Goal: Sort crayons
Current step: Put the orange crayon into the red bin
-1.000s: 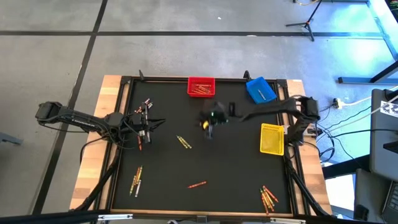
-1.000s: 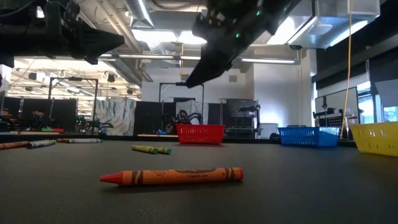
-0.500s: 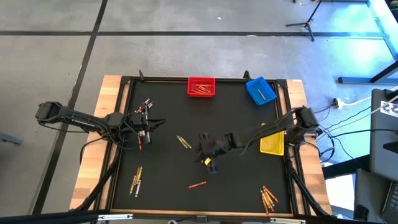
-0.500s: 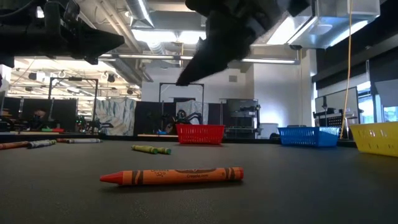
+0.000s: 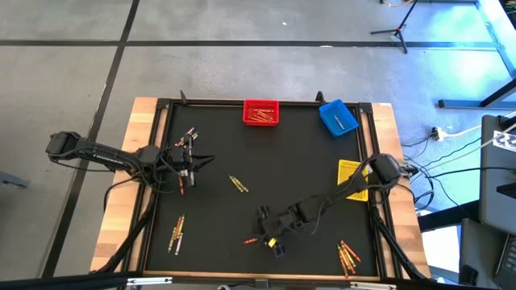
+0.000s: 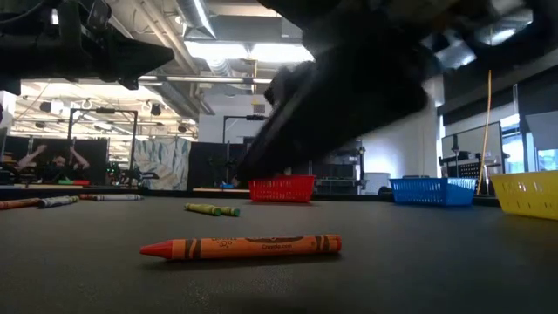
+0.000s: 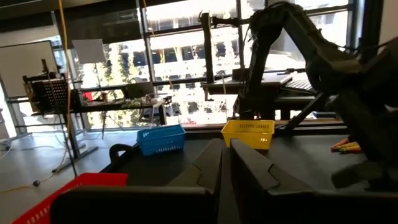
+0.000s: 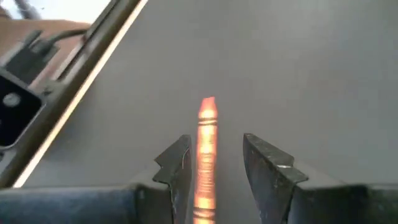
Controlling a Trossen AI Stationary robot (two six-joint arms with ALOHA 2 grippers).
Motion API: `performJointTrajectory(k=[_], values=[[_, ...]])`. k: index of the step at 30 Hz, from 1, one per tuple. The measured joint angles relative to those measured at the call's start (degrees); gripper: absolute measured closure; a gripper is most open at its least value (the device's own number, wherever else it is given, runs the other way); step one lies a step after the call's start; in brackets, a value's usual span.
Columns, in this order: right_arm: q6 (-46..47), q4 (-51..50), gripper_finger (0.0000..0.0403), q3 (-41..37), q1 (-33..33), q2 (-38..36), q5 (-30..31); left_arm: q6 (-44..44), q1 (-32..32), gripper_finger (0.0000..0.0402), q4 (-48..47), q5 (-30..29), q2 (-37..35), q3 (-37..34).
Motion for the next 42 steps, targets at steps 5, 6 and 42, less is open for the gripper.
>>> performJointTrajectory(k=[5,6,42], values=[[1.48,3.85,0.0262,-0.02,1.14,3.32,-0.77,0.02,-0.02,0.0376,0.21,0.38,-0.02,0.00],[1.69,4.50,0.0262,-0.02,1.00,3.79,-1.51,0.02,-0.02,0.0376,0.19,0.38,0.00,0.00],[-0.20,-4.50,0.0358,0.15,-2.76,3.86,0.93,-0.08,-0.02,0.0376,-0.07,-0.29,-0.01,0.00]])
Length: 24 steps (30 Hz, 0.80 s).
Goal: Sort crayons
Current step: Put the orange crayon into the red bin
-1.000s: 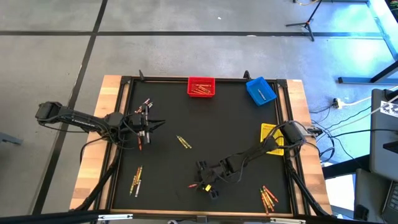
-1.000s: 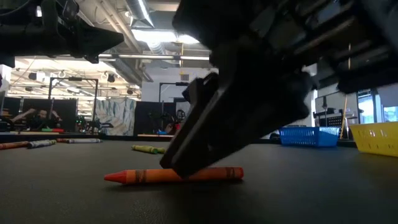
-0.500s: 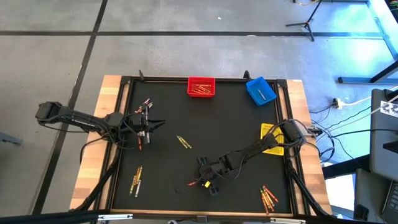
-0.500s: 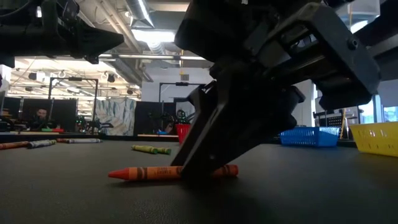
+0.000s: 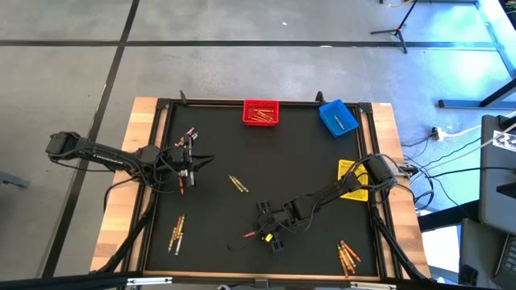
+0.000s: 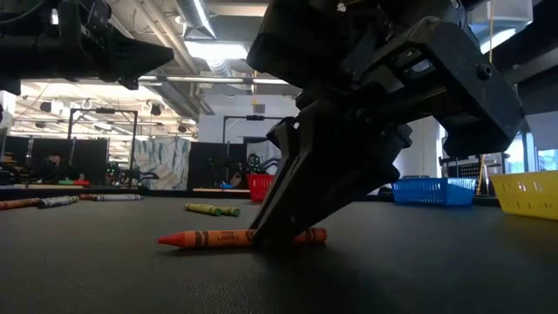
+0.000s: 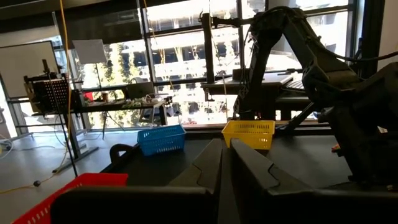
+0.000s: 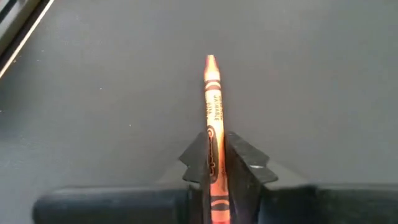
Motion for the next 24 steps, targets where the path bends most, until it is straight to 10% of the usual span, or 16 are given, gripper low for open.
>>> performJointTrajectory(k=[24], values=[[-13.06,-11.50,0.0381,-0.36,-8.85,-13.97,13.75,0.13,-0.01,0.0376,0.06,-1.55,-0.01,0.00]])
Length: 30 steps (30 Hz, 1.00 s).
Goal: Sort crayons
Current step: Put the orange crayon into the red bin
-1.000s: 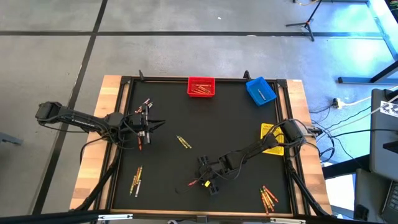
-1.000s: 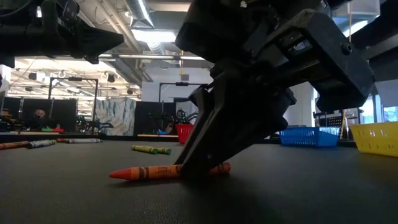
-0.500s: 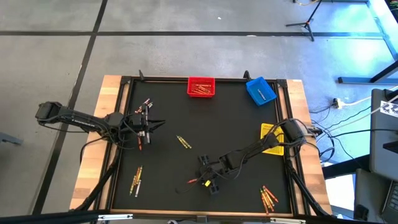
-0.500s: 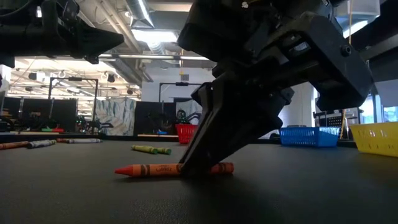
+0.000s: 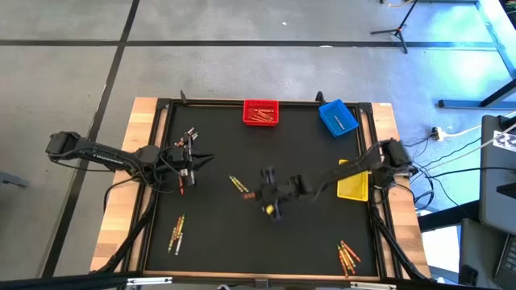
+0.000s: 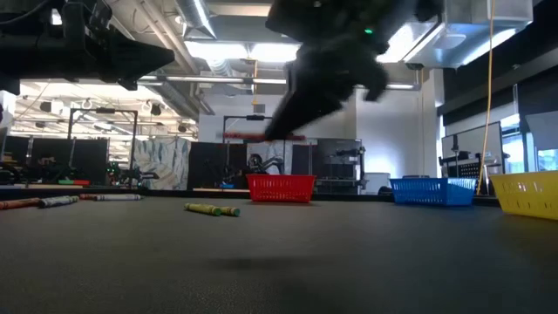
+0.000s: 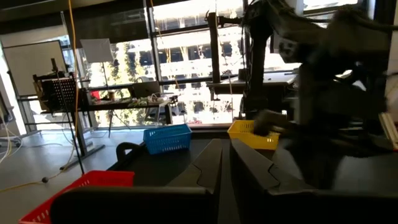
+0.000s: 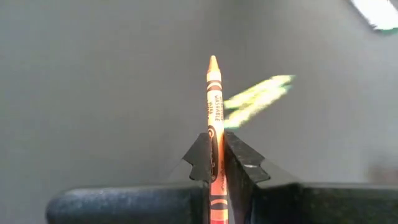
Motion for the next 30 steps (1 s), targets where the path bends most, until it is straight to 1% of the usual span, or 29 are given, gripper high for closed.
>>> performJointTrajectory(k=[5,11,15,22,24,28,30], values=[[-3.20,1.06,0.0380,0.13,-8.49,-2.01,0.07,0.00,0.00,0.0376,-0.04,-0.37,0.00,0.00],[-3.25,2.25,0.0380,0.13,-18.81,-2.01,-0.05,0.00,0.00,0.0376,0.05,-0.37,0.01,0.00],[-3.25,2.76,0.0380,0.13,-24.44,-2.01,-0.18,0.00,0.00,0.0376,0.02,-0.39,0.02,0.00],[-6.69,6.97,0.0379,0.15,-30.84,-1.04,-0.24,0.00,0.01,0.0376,0.02,-0.39,0.01,0.00],[-7.05,10.46,0.0379,0.23,-32.43,-0.16,-0.28,0.00,0.00,0.0376,0.01,-0.39,0.02,0.00],[-7.29,14.22,0.0379,0.26,-35.98,1.74,-0.38,0.00,0.00,0.0376,-0.03,-0.33,0.02,0.00],[-7.31,14.47,0.0379,0.20,-37.75,2.70,-1.84,0.02,0.02,0.0376,0.07,-0.33,0.00,0.00]])
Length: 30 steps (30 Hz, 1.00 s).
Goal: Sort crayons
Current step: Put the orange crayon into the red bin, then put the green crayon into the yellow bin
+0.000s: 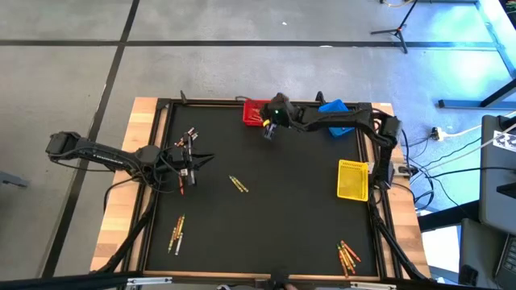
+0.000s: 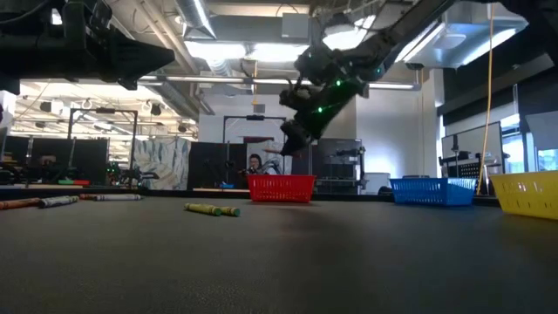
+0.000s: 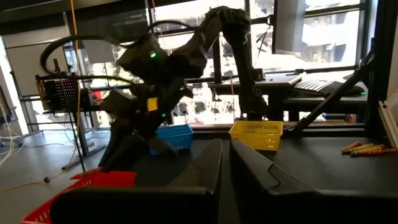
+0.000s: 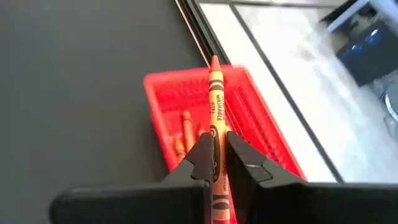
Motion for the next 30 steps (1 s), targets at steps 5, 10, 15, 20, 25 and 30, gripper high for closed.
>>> performJointTrajectory(k=[5,10,15,20,25,30], values=[[-0.02,0.57,0.0379,0.00,-3.68,1.58,-1.40,0.11,0.00,0.0376,-0.07,-0.26,0.02,0.00],[0.94,1.23,0.0379,0.02,-4.93,2.76,-1.40,0.11,-0.02,0.0376,-0.06,-0.36,0.00,0.00],[0.21,1.70,0.0350,-0.02,-4.65,2.83,-1.45,0.11,0.00,0.0376,-0.07,-1.47,0.02,0.00],[1.72,0.06,0.0287,0.00,-4.52,2.68,1.84,0.67,0.00,0.0376,-0.09,-1.48,0.02,0.00],[2.03,-6.95,0.0258,-0.03,-1.76,-1.82,-0.26,1.24,0.00,0.0376,-0.52,-1.46,0.02,0.00],[5.83,-12.79,0.0260,0.02,4.79,-7.56,-3.89,1.24,-0.02,0.0376,-0.78,-0.92,0.02,0.00]])
